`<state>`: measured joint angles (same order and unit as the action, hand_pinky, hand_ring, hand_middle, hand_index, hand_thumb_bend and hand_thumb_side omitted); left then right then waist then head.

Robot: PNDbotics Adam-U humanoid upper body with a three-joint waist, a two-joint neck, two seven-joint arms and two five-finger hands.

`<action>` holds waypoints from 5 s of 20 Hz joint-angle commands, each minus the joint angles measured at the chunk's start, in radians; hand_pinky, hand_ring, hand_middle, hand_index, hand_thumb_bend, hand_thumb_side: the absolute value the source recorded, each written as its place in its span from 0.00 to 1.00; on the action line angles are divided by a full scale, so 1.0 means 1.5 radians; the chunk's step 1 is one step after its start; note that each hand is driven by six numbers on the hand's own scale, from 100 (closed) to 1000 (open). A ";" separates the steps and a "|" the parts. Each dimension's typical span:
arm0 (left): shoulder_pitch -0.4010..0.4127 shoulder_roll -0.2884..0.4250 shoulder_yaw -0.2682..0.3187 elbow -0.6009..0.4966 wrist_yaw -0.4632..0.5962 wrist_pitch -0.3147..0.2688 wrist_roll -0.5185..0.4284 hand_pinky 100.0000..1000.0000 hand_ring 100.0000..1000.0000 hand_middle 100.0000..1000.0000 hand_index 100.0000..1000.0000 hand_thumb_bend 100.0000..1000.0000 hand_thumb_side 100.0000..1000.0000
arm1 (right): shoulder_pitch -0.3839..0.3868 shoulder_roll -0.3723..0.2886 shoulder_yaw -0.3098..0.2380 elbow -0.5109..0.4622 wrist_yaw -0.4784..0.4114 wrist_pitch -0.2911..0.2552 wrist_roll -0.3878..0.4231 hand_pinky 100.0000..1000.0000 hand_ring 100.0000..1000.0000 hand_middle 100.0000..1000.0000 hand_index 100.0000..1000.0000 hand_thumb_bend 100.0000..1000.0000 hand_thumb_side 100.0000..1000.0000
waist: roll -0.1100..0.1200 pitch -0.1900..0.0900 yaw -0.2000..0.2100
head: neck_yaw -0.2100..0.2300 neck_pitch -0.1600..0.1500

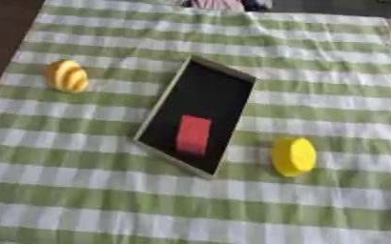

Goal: Pick up objects on the table and place them in the box.

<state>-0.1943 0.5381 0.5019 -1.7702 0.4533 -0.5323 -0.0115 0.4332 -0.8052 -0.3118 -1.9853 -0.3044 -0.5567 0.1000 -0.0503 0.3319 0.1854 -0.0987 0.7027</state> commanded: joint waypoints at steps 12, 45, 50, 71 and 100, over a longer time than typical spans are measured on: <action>-0.007 0.029 -0.002 0.002 0.009 -0.006 -0.014 0.78 0.71 0.67 0.78 0.00 0.52 | -0.002 -0.037 0.122 -0.010 0.262 -0.175 0.000 1.00 0.94 0.80 0.95 0.00 0.41 | 0.006 -0.005 0.005 | -0.014 -0.006; -0.031 0.032 -0.017 0.000 0.025 0.016 -0.037 0.78 0.70 0.67 0.78 0.00 0.52 | -0.215 -0.201 0.181 -0.010 0.195 -0.034 0.036 1.00 1.00 0.86 1.00 0.00 0.30 | -0.012 -0.013 0.034 | -0.065 -0.006; -0.036 0.029 -0.020 -0.002 0.028 0.018 -0.038 0.77 0.70 0.67 0.78 0.00 0.52 | -0.248 -0.207 0.197 -0.010 0.226 0.007 0.051 1.00 1.00 0.85 1.00 0.00 0.21 | -0.010 -0.012 0.040 | -0.077 -0.003; -0.054 0.025 -0.028 0.001 0.039 0.024 -0.039 0.77 0.69 0.66 0.78 0.00 0.52 | -0.292 -0.197 0.254 -0.010 0.349 0.097 0.110 1.00 1.00 0.89 1.00 0.00 0.20 | -0.003 -0.008 0.055 | -0.086 0.031; -0.069 0.017 -0.026 0.001 0.045 0.041 -0.046 0.77 0.68 0.64 0.77 0.00 0.52 | -0.299 -0.165 0.290 -0.010 0.541 0.091 0.093 1.00 1.00 0.89 1.00 0.00 0.08 | -0.010 0.006 0.064 | -0.082 0.032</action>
<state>-0.2845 0.5441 0.4540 -1.7572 0.5131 -0.4729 -0.0789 -0.0091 -1.0340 0.1306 -1.9856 0.5009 -0.4205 0.2348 -0.0701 0.3566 0.2797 -0.2222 0.7475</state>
